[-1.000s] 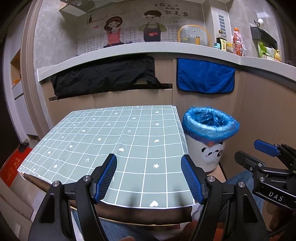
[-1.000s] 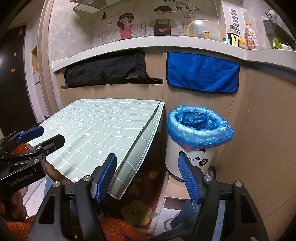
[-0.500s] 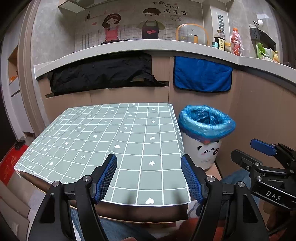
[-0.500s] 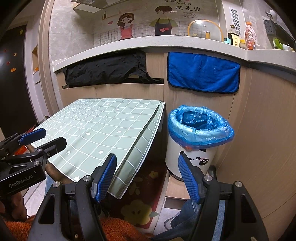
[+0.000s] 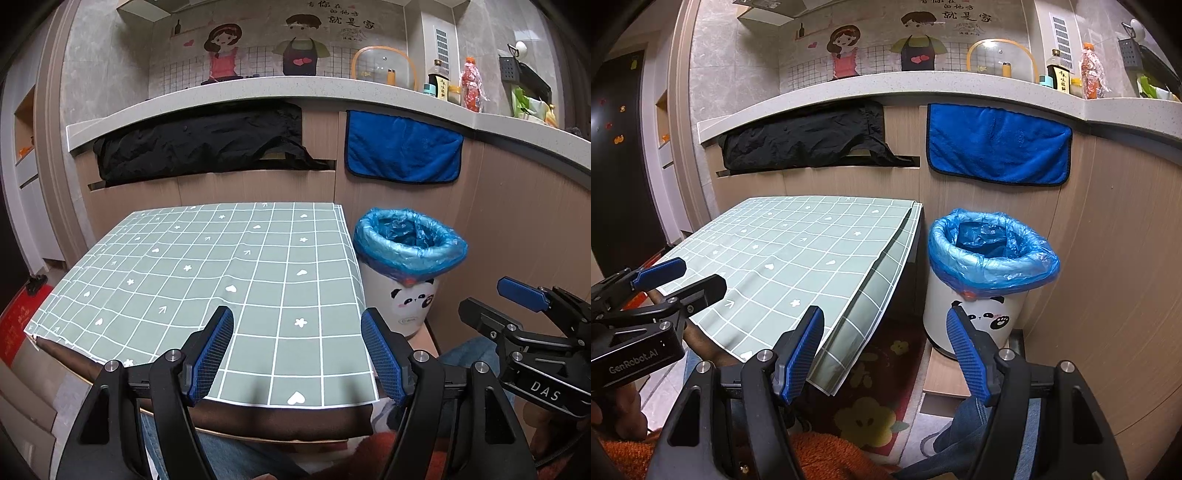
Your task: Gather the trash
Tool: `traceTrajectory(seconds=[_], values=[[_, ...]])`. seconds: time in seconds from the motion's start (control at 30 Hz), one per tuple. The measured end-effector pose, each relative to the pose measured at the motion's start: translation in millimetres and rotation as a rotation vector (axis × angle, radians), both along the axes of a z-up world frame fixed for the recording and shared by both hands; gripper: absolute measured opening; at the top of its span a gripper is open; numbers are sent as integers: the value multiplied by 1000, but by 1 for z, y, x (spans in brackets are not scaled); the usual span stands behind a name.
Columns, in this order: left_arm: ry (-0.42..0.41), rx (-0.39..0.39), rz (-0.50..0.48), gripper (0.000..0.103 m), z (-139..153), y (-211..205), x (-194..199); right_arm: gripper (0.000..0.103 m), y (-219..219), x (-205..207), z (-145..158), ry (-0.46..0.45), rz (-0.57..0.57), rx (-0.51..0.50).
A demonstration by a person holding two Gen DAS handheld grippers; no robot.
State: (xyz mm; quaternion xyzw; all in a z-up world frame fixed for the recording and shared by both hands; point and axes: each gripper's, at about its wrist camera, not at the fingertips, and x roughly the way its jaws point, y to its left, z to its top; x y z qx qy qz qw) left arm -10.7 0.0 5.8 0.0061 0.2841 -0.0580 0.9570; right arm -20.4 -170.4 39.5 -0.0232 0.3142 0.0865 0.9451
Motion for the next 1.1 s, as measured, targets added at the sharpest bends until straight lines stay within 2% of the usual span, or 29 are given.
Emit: traceTrajectory(seconds=[1.1], values=[[8,-10,-9,71,0,-7,-1,66,-3,1,-1,3,3,-1]])
